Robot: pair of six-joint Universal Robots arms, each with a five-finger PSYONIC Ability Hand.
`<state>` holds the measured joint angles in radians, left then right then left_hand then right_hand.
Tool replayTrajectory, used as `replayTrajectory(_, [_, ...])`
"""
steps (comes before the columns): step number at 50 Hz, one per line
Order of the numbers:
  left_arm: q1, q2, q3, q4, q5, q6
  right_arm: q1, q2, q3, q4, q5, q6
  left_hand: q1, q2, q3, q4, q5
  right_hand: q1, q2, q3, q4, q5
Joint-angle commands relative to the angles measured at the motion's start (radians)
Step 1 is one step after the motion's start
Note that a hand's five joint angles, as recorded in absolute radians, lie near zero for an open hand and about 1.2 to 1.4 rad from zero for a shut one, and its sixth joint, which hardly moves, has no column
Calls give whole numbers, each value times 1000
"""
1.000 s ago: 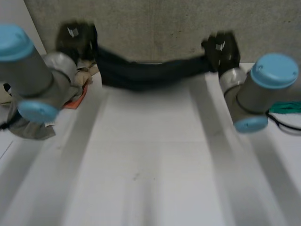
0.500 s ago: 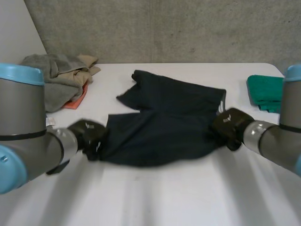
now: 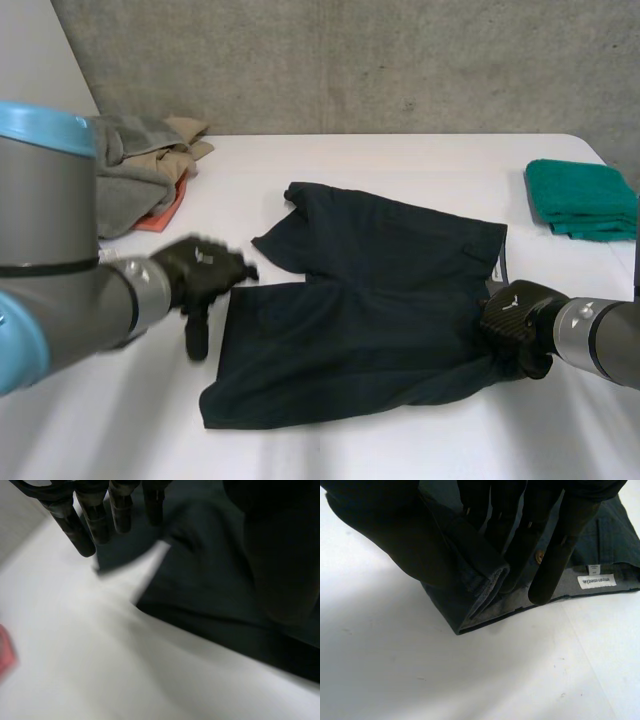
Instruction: Fold the laundry.
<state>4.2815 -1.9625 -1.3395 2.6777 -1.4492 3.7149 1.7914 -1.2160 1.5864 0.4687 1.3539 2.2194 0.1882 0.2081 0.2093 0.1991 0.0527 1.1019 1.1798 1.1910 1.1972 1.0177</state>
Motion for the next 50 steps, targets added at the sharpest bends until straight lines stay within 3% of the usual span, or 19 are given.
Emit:
replayTrajectory(1, [43, -186, 238, 200, 68, -15, 13, 1, 23, -58, 2, 29, 72, 52, 51, 61, 33, 294, 216, 205, 199, 204])
replayTrajectory(10, [54, -508, 643, 90, 162, -23, 31, 16, 32, -100, 27, 43, 231, 211, 210, 220, 192, 294, 216, 205, 199, 204])
replayTrajectory(16, [29, -664, 842, 68, 191, 54, 34, 27, 32, -117, 48, 71, 289, 270, 268, 279, 250, 294, 216, 205, 199, 204])
replayTrajectory(26, [-11, -736, 911, 77, 182, 155, 32, 32, 38, -147, 51, 83, 427, 407, 406, 416, 388, 294, 216, 205, 199, 204])
replayTrajectory(39, [-22, -780, 948, 70, 87, 246, 32, 33, 38, -153, 47, 86, 448, 428, 427, 437, 409, 294, 216, 205, 199, 204])
replayTrajectory(50, [-32, -831, 970, 47, 82, 260, 22, 30, 47, -159, 47, 83, 846, 827, 825, 836, 807, 294, 216, 205, 199, 204])
